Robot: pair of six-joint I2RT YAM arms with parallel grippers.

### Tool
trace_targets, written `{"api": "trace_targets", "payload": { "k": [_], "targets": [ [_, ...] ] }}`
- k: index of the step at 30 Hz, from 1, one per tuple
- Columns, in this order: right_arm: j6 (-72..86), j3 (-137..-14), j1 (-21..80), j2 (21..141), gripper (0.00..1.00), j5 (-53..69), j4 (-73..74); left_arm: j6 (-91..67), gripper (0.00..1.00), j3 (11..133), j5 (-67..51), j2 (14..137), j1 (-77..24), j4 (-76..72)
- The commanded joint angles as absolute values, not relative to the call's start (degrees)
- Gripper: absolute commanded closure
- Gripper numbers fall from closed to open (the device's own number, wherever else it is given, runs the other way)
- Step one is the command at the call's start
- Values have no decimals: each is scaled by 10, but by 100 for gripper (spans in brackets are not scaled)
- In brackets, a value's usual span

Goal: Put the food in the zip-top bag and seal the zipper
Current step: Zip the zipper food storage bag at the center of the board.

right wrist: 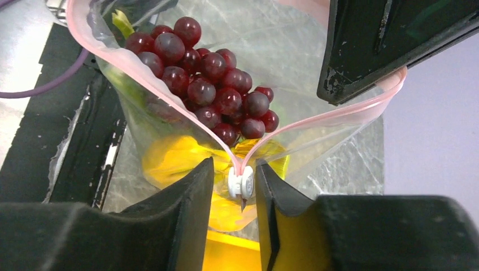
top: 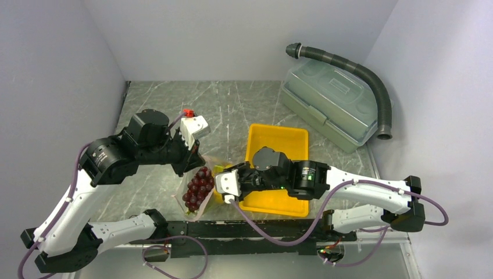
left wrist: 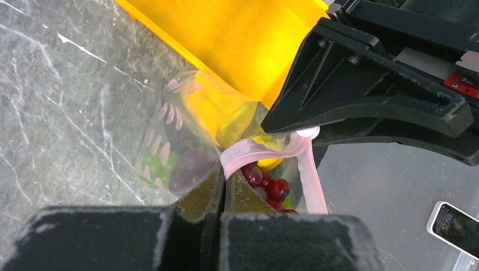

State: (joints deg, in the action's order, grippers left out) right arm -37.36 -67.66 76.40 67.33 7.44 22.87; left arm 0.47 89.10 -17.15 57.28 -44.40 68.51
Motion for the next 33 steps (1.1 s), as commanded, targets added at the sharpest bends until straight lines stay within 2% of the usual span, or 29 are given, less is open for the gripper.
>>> {"api": "trace_targets", "payload": {
  "k": [1, 3, 5, 6, 13, 24, 33],
  "targets": [
    [-384, -713, 774, 679, 67, 43, 196, 5, 100, 905, -195, 571, -445, 642],
    [-386, -718, 778, 681, 78, 37, 198, 5, 100, 902, -198, 571, -445, 640],
    [-387, -723, 780, 683, 95, 25, 203, 4, 100, 898, -198, 570, -445, 641],
    [-387, -726, 780, 683, 100, 20, 208, 4, 100, 895, -197, 569, -445, 641],
    [-383, -754, 781, 672, 100, 13, 255, 4, 99, 855, -190, 531, -445, 638],
    [-342, -848, 781, 714, 100, 25, 366, 6, 57, 778, -277, 413, -445, 571],
    [-290, -999, 781, 807, 100, 76, 504, 27, 32, 727, -309, 368, -445, 491]
  ]
}}
